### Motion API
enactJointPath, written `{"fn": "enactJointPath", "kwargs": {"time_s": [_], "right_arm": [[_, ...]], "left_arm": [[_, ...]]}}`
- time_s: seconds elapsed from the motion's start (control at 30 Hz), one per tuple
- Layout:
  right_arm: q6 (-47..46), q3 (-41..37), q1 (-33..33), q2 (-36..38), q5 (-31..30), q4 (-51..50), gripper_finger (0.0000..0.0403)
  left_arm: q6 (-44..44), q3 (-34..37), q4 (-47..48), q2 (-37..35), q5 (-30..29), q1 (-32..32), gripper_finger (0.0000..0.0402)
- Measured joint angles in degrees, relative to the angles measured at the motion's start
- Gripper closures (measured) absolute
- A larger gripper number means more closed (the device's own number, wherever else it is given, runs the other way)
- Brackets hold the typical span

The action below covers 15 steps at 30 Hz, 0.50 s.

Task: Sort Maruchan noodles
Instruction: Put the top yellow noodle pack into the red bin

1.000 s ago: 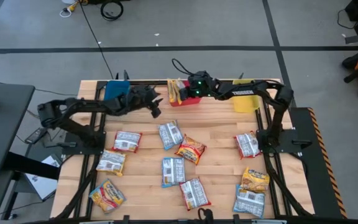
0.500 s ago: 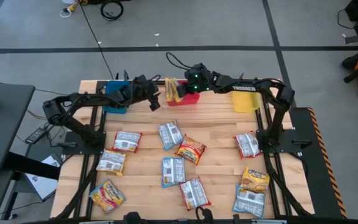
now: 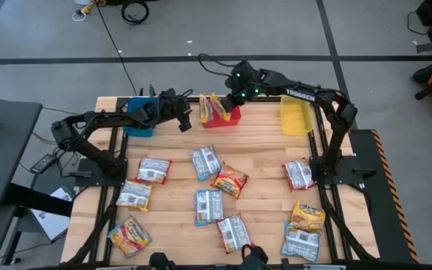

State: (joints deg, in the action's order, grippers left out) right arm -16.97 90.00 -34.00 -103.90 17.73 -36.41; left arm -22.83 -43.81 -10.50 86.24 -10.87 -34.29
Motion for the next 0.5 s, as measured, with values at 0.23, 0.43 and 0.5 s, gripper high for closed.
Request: {"fn": "enactJointPath", "kwargs": {"time_s": [0.23, 0.43, 0.5], "right_arm": [[20.0, -0.8, 0.9, -0.6, -3.9, -1.7, 0.04], [6.7, -0.7, -0.4, -3.1, 0.2, 1.1, 0.04], [2.1, -0.7, -1.2, -4.7, 0.6, 1.6, 0.04]], "left_arm": [[1.5, 0.0, 0.2, 0.0, 1.7, -0.3, 0.023], [2.1, 0.0, 0.0, 0.0, 1.8, -0.4, 0.023], [2.8, 0.0, -0.1, 0.0, 2.3, -0.4, 0.023]]}}
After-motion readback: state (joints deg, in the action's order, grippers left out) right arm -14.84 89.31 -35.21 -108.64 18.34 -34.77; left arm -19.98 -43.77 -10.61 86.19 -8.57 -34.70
